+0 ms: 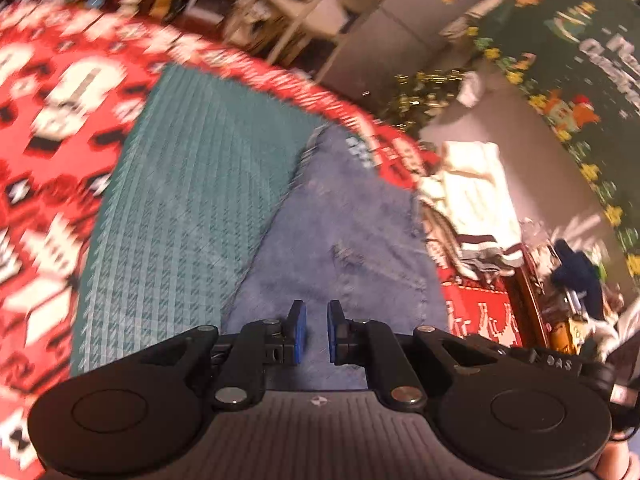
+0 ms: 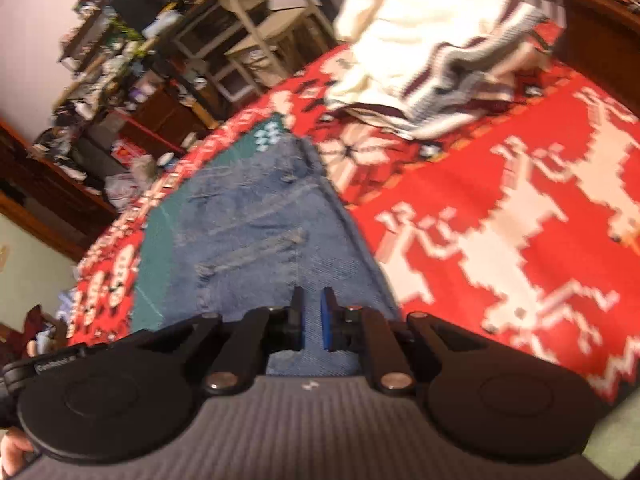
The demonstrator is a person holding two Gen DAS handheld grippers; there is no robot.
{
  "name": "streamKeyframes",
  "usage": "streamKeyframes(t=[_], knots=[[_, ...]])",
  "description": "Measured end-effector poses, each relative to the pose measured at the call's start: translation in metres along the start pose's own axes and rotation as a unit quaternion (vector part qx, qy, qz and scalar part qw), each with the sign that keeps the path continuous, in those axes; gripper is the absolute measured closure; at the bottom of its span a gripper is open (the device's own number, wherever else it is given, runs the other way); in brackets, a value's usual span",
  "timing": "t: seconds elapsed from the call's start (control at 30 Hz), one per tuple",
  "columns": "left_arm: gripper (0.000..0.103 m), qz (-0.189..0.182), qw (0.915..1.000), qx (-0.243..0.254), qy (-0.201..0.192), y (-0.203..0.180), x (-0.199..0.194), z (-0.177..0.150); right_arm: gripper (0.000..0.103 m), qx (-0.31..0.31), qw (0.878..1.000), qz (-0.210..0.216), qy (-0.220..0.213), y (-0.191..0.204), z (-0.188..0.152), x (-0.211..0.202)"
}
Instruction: Fold clothes
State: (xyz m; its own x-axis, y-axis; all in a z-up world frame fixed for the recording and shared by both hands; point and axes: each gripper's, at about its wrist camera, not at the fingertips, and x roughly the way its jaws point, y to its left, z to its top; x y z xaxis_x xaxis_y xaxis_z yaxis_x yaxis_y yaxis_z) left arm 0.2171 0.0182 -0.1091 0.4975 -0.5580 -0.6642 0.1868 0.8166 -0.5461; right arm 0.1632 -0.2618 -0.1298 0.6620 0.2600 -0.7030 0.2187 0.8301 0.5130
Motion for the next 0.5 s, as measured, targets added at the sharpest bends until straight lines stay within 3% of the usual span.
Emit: streamKeyframes(t=[0.13, 0.5], knots=[[0.094, -0.018, 0.9995, 0.024, -0.009, -0.012, 0.016, 0.008, 0.093, -0.015, 1.000, 0.016, -0.003, 0.008, 0.008, 0.019], [0.094, -0.036, 0.9989, 0.025, 0.017, -0.021, 0.080, 0.037, 0.093, -0.027, 0.996, 0.087, 0.000, 0.032, 0.028, 0.075]])
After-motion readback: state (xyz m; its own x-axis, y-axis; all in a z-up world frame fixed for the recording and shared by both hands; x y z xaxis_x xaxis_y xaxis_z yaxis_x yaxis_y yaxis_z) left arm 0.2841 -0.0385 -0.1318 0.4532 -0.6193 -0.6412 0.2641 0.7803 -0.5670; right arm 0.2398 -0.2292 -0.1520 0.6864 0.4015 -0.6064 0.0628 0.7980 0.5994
